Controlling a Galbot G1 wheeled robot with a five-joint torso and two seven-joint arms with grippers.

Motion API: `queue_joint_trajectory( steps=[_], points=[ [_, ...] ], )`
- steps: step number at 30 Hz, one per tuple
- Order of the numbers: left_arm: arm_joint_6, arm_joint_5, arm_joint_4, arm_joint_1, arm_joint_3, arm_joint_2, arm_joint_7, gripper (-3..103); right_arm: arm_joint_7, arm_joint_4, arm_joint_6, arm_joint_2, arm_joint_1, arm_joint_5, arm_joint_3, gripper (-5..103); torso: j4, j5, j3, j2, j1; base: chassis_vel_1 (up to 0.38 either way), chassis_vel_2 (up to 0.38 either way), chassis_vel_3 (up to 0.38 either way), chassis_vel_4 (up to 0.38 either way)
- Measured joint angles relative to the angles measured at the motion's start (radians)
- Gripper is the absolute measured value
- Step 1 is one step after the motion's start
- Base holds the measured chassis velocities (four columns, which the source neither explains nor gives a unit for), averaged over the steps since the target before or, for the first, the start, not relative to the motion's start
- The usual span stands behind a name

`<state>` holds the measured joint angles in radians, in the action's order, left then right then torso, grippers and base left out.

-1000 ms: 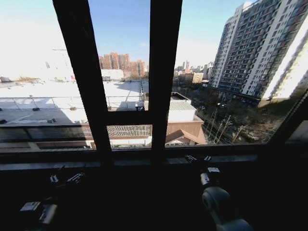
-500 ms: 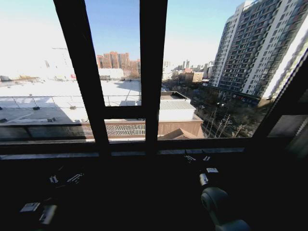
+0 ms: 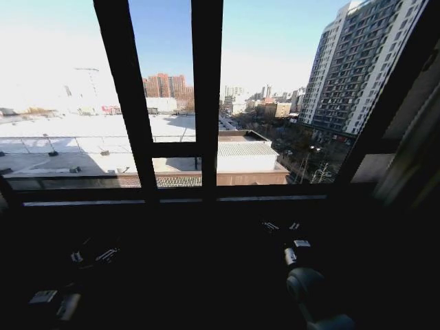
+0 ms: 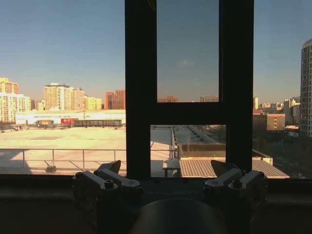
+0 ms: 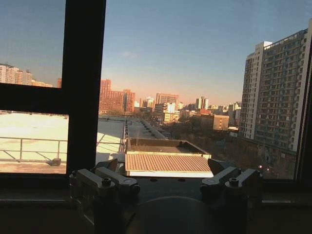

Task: Open the curtains by pulling them apart, changing their state from closed to fully open.

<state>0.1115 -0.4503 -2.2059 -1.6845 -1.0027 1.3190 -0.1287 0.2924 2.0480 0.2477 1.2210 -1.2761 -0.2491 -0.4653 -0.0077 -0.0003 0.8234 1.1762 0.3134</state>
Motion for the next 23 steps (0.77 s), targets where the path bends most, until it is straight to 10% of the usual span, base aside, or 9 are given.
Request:
queue_joint_trajectory(
  steps=[23],
  points=[
    [-0.07,-0.061,0.022,-0.041,0.007,-0.01,0.005,100,-0.032,0.054,0.014,0.02,-0.023,-0.046,0.029,100,0.0001,0.0004,0.0,0.0,0.0,0.018,-0.027,-0.024,0.035]
  ],
)
